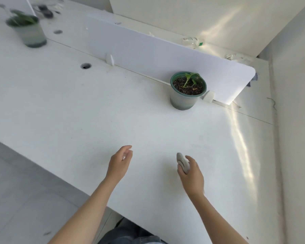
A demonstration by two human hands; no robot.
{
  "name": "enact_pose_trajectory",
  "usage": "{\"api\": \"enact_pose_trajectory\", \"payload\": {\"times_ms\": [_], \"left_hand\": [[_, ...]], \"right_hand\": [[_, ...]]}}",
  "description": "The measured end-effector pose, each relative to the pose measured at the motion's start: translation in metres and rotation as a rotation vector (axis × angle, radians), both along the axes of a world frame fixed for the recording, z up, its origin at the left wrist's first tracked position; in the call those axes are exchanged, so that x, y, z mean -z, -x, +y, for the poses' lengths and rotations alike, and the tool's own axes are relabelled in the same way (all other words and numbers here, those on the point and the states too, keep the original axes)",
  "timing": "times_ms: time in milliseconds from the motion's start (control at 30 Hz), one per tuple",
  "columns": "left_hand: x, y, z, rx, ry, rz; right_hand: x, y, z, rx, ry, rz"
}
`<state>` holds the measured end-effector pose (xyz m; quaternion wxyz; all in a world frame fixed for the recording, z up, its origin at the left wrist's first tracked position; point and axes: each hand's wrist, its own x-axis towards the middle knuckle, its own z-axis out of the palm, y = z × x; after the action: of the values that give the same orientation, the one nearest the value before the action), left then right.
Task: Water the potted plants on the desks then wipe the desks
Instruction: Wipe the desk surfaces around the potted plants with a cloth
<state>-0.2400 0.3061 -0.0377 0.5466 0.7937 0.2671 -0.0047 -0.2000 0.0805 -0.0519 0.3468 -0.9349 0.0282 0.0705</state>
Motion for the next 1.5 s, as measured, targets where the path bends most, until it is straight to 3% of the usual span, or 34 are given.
{"api": "enact_pose_trajectory", "payload": {"times_ms": [200, 367, 467, 633, 767, 867, 1033, 1300, 1500], "left_hand": [[-0.007, 0.137, -0.016, -0.306, 0.103, -0.024], [0.014, 0.223, -0.015, -0.601, 0.138, 0.081], [0.011, 0.245, -0.002, -0.726, 0.168, 0.032], [0.005, 0.275, 0.038, -0.819, 0.202, -0.055], [0.008, 0.313, 0.084, -0.773, 0.189, -0.048], [0.014, 0.349, 0.134, -0.779, 0.164, -0.044], [0.021, 0.399, 0.202, -0.957, 0.196, -0.055], [0.038, 0.384, 0.268, -0.935, 0.280, 0.020], [0.021, 0.323, 0.373, -0.998, 0.219, -0.039]], "right_hand": [[-0.020, 0.066, 0.029, -0.093, -0.227, 0.064], [-0.010, 0.121, 0.069, -0.489, -0.120, 0.151], [-0.016, 0.138, 0.091, -0.628, -0.095, 0.133], [-0.026, 0.159, 0.143, -0.740, -0.083, 0.041], [-0.022, 0.187, 0.195, -0.718, -0.115, 0.003], [-0.006, 0.232, 0.241, -0.659, -0.131, 0.053], [0.011, 0.278, 0.304, -0.782, -0.042, 0.081], [0.016, 0.257, 0.391, -0.853, 0.009, 0.092], [-0.001, 0.177, 0.513, -0.865, -0.094, 0.054]]}}
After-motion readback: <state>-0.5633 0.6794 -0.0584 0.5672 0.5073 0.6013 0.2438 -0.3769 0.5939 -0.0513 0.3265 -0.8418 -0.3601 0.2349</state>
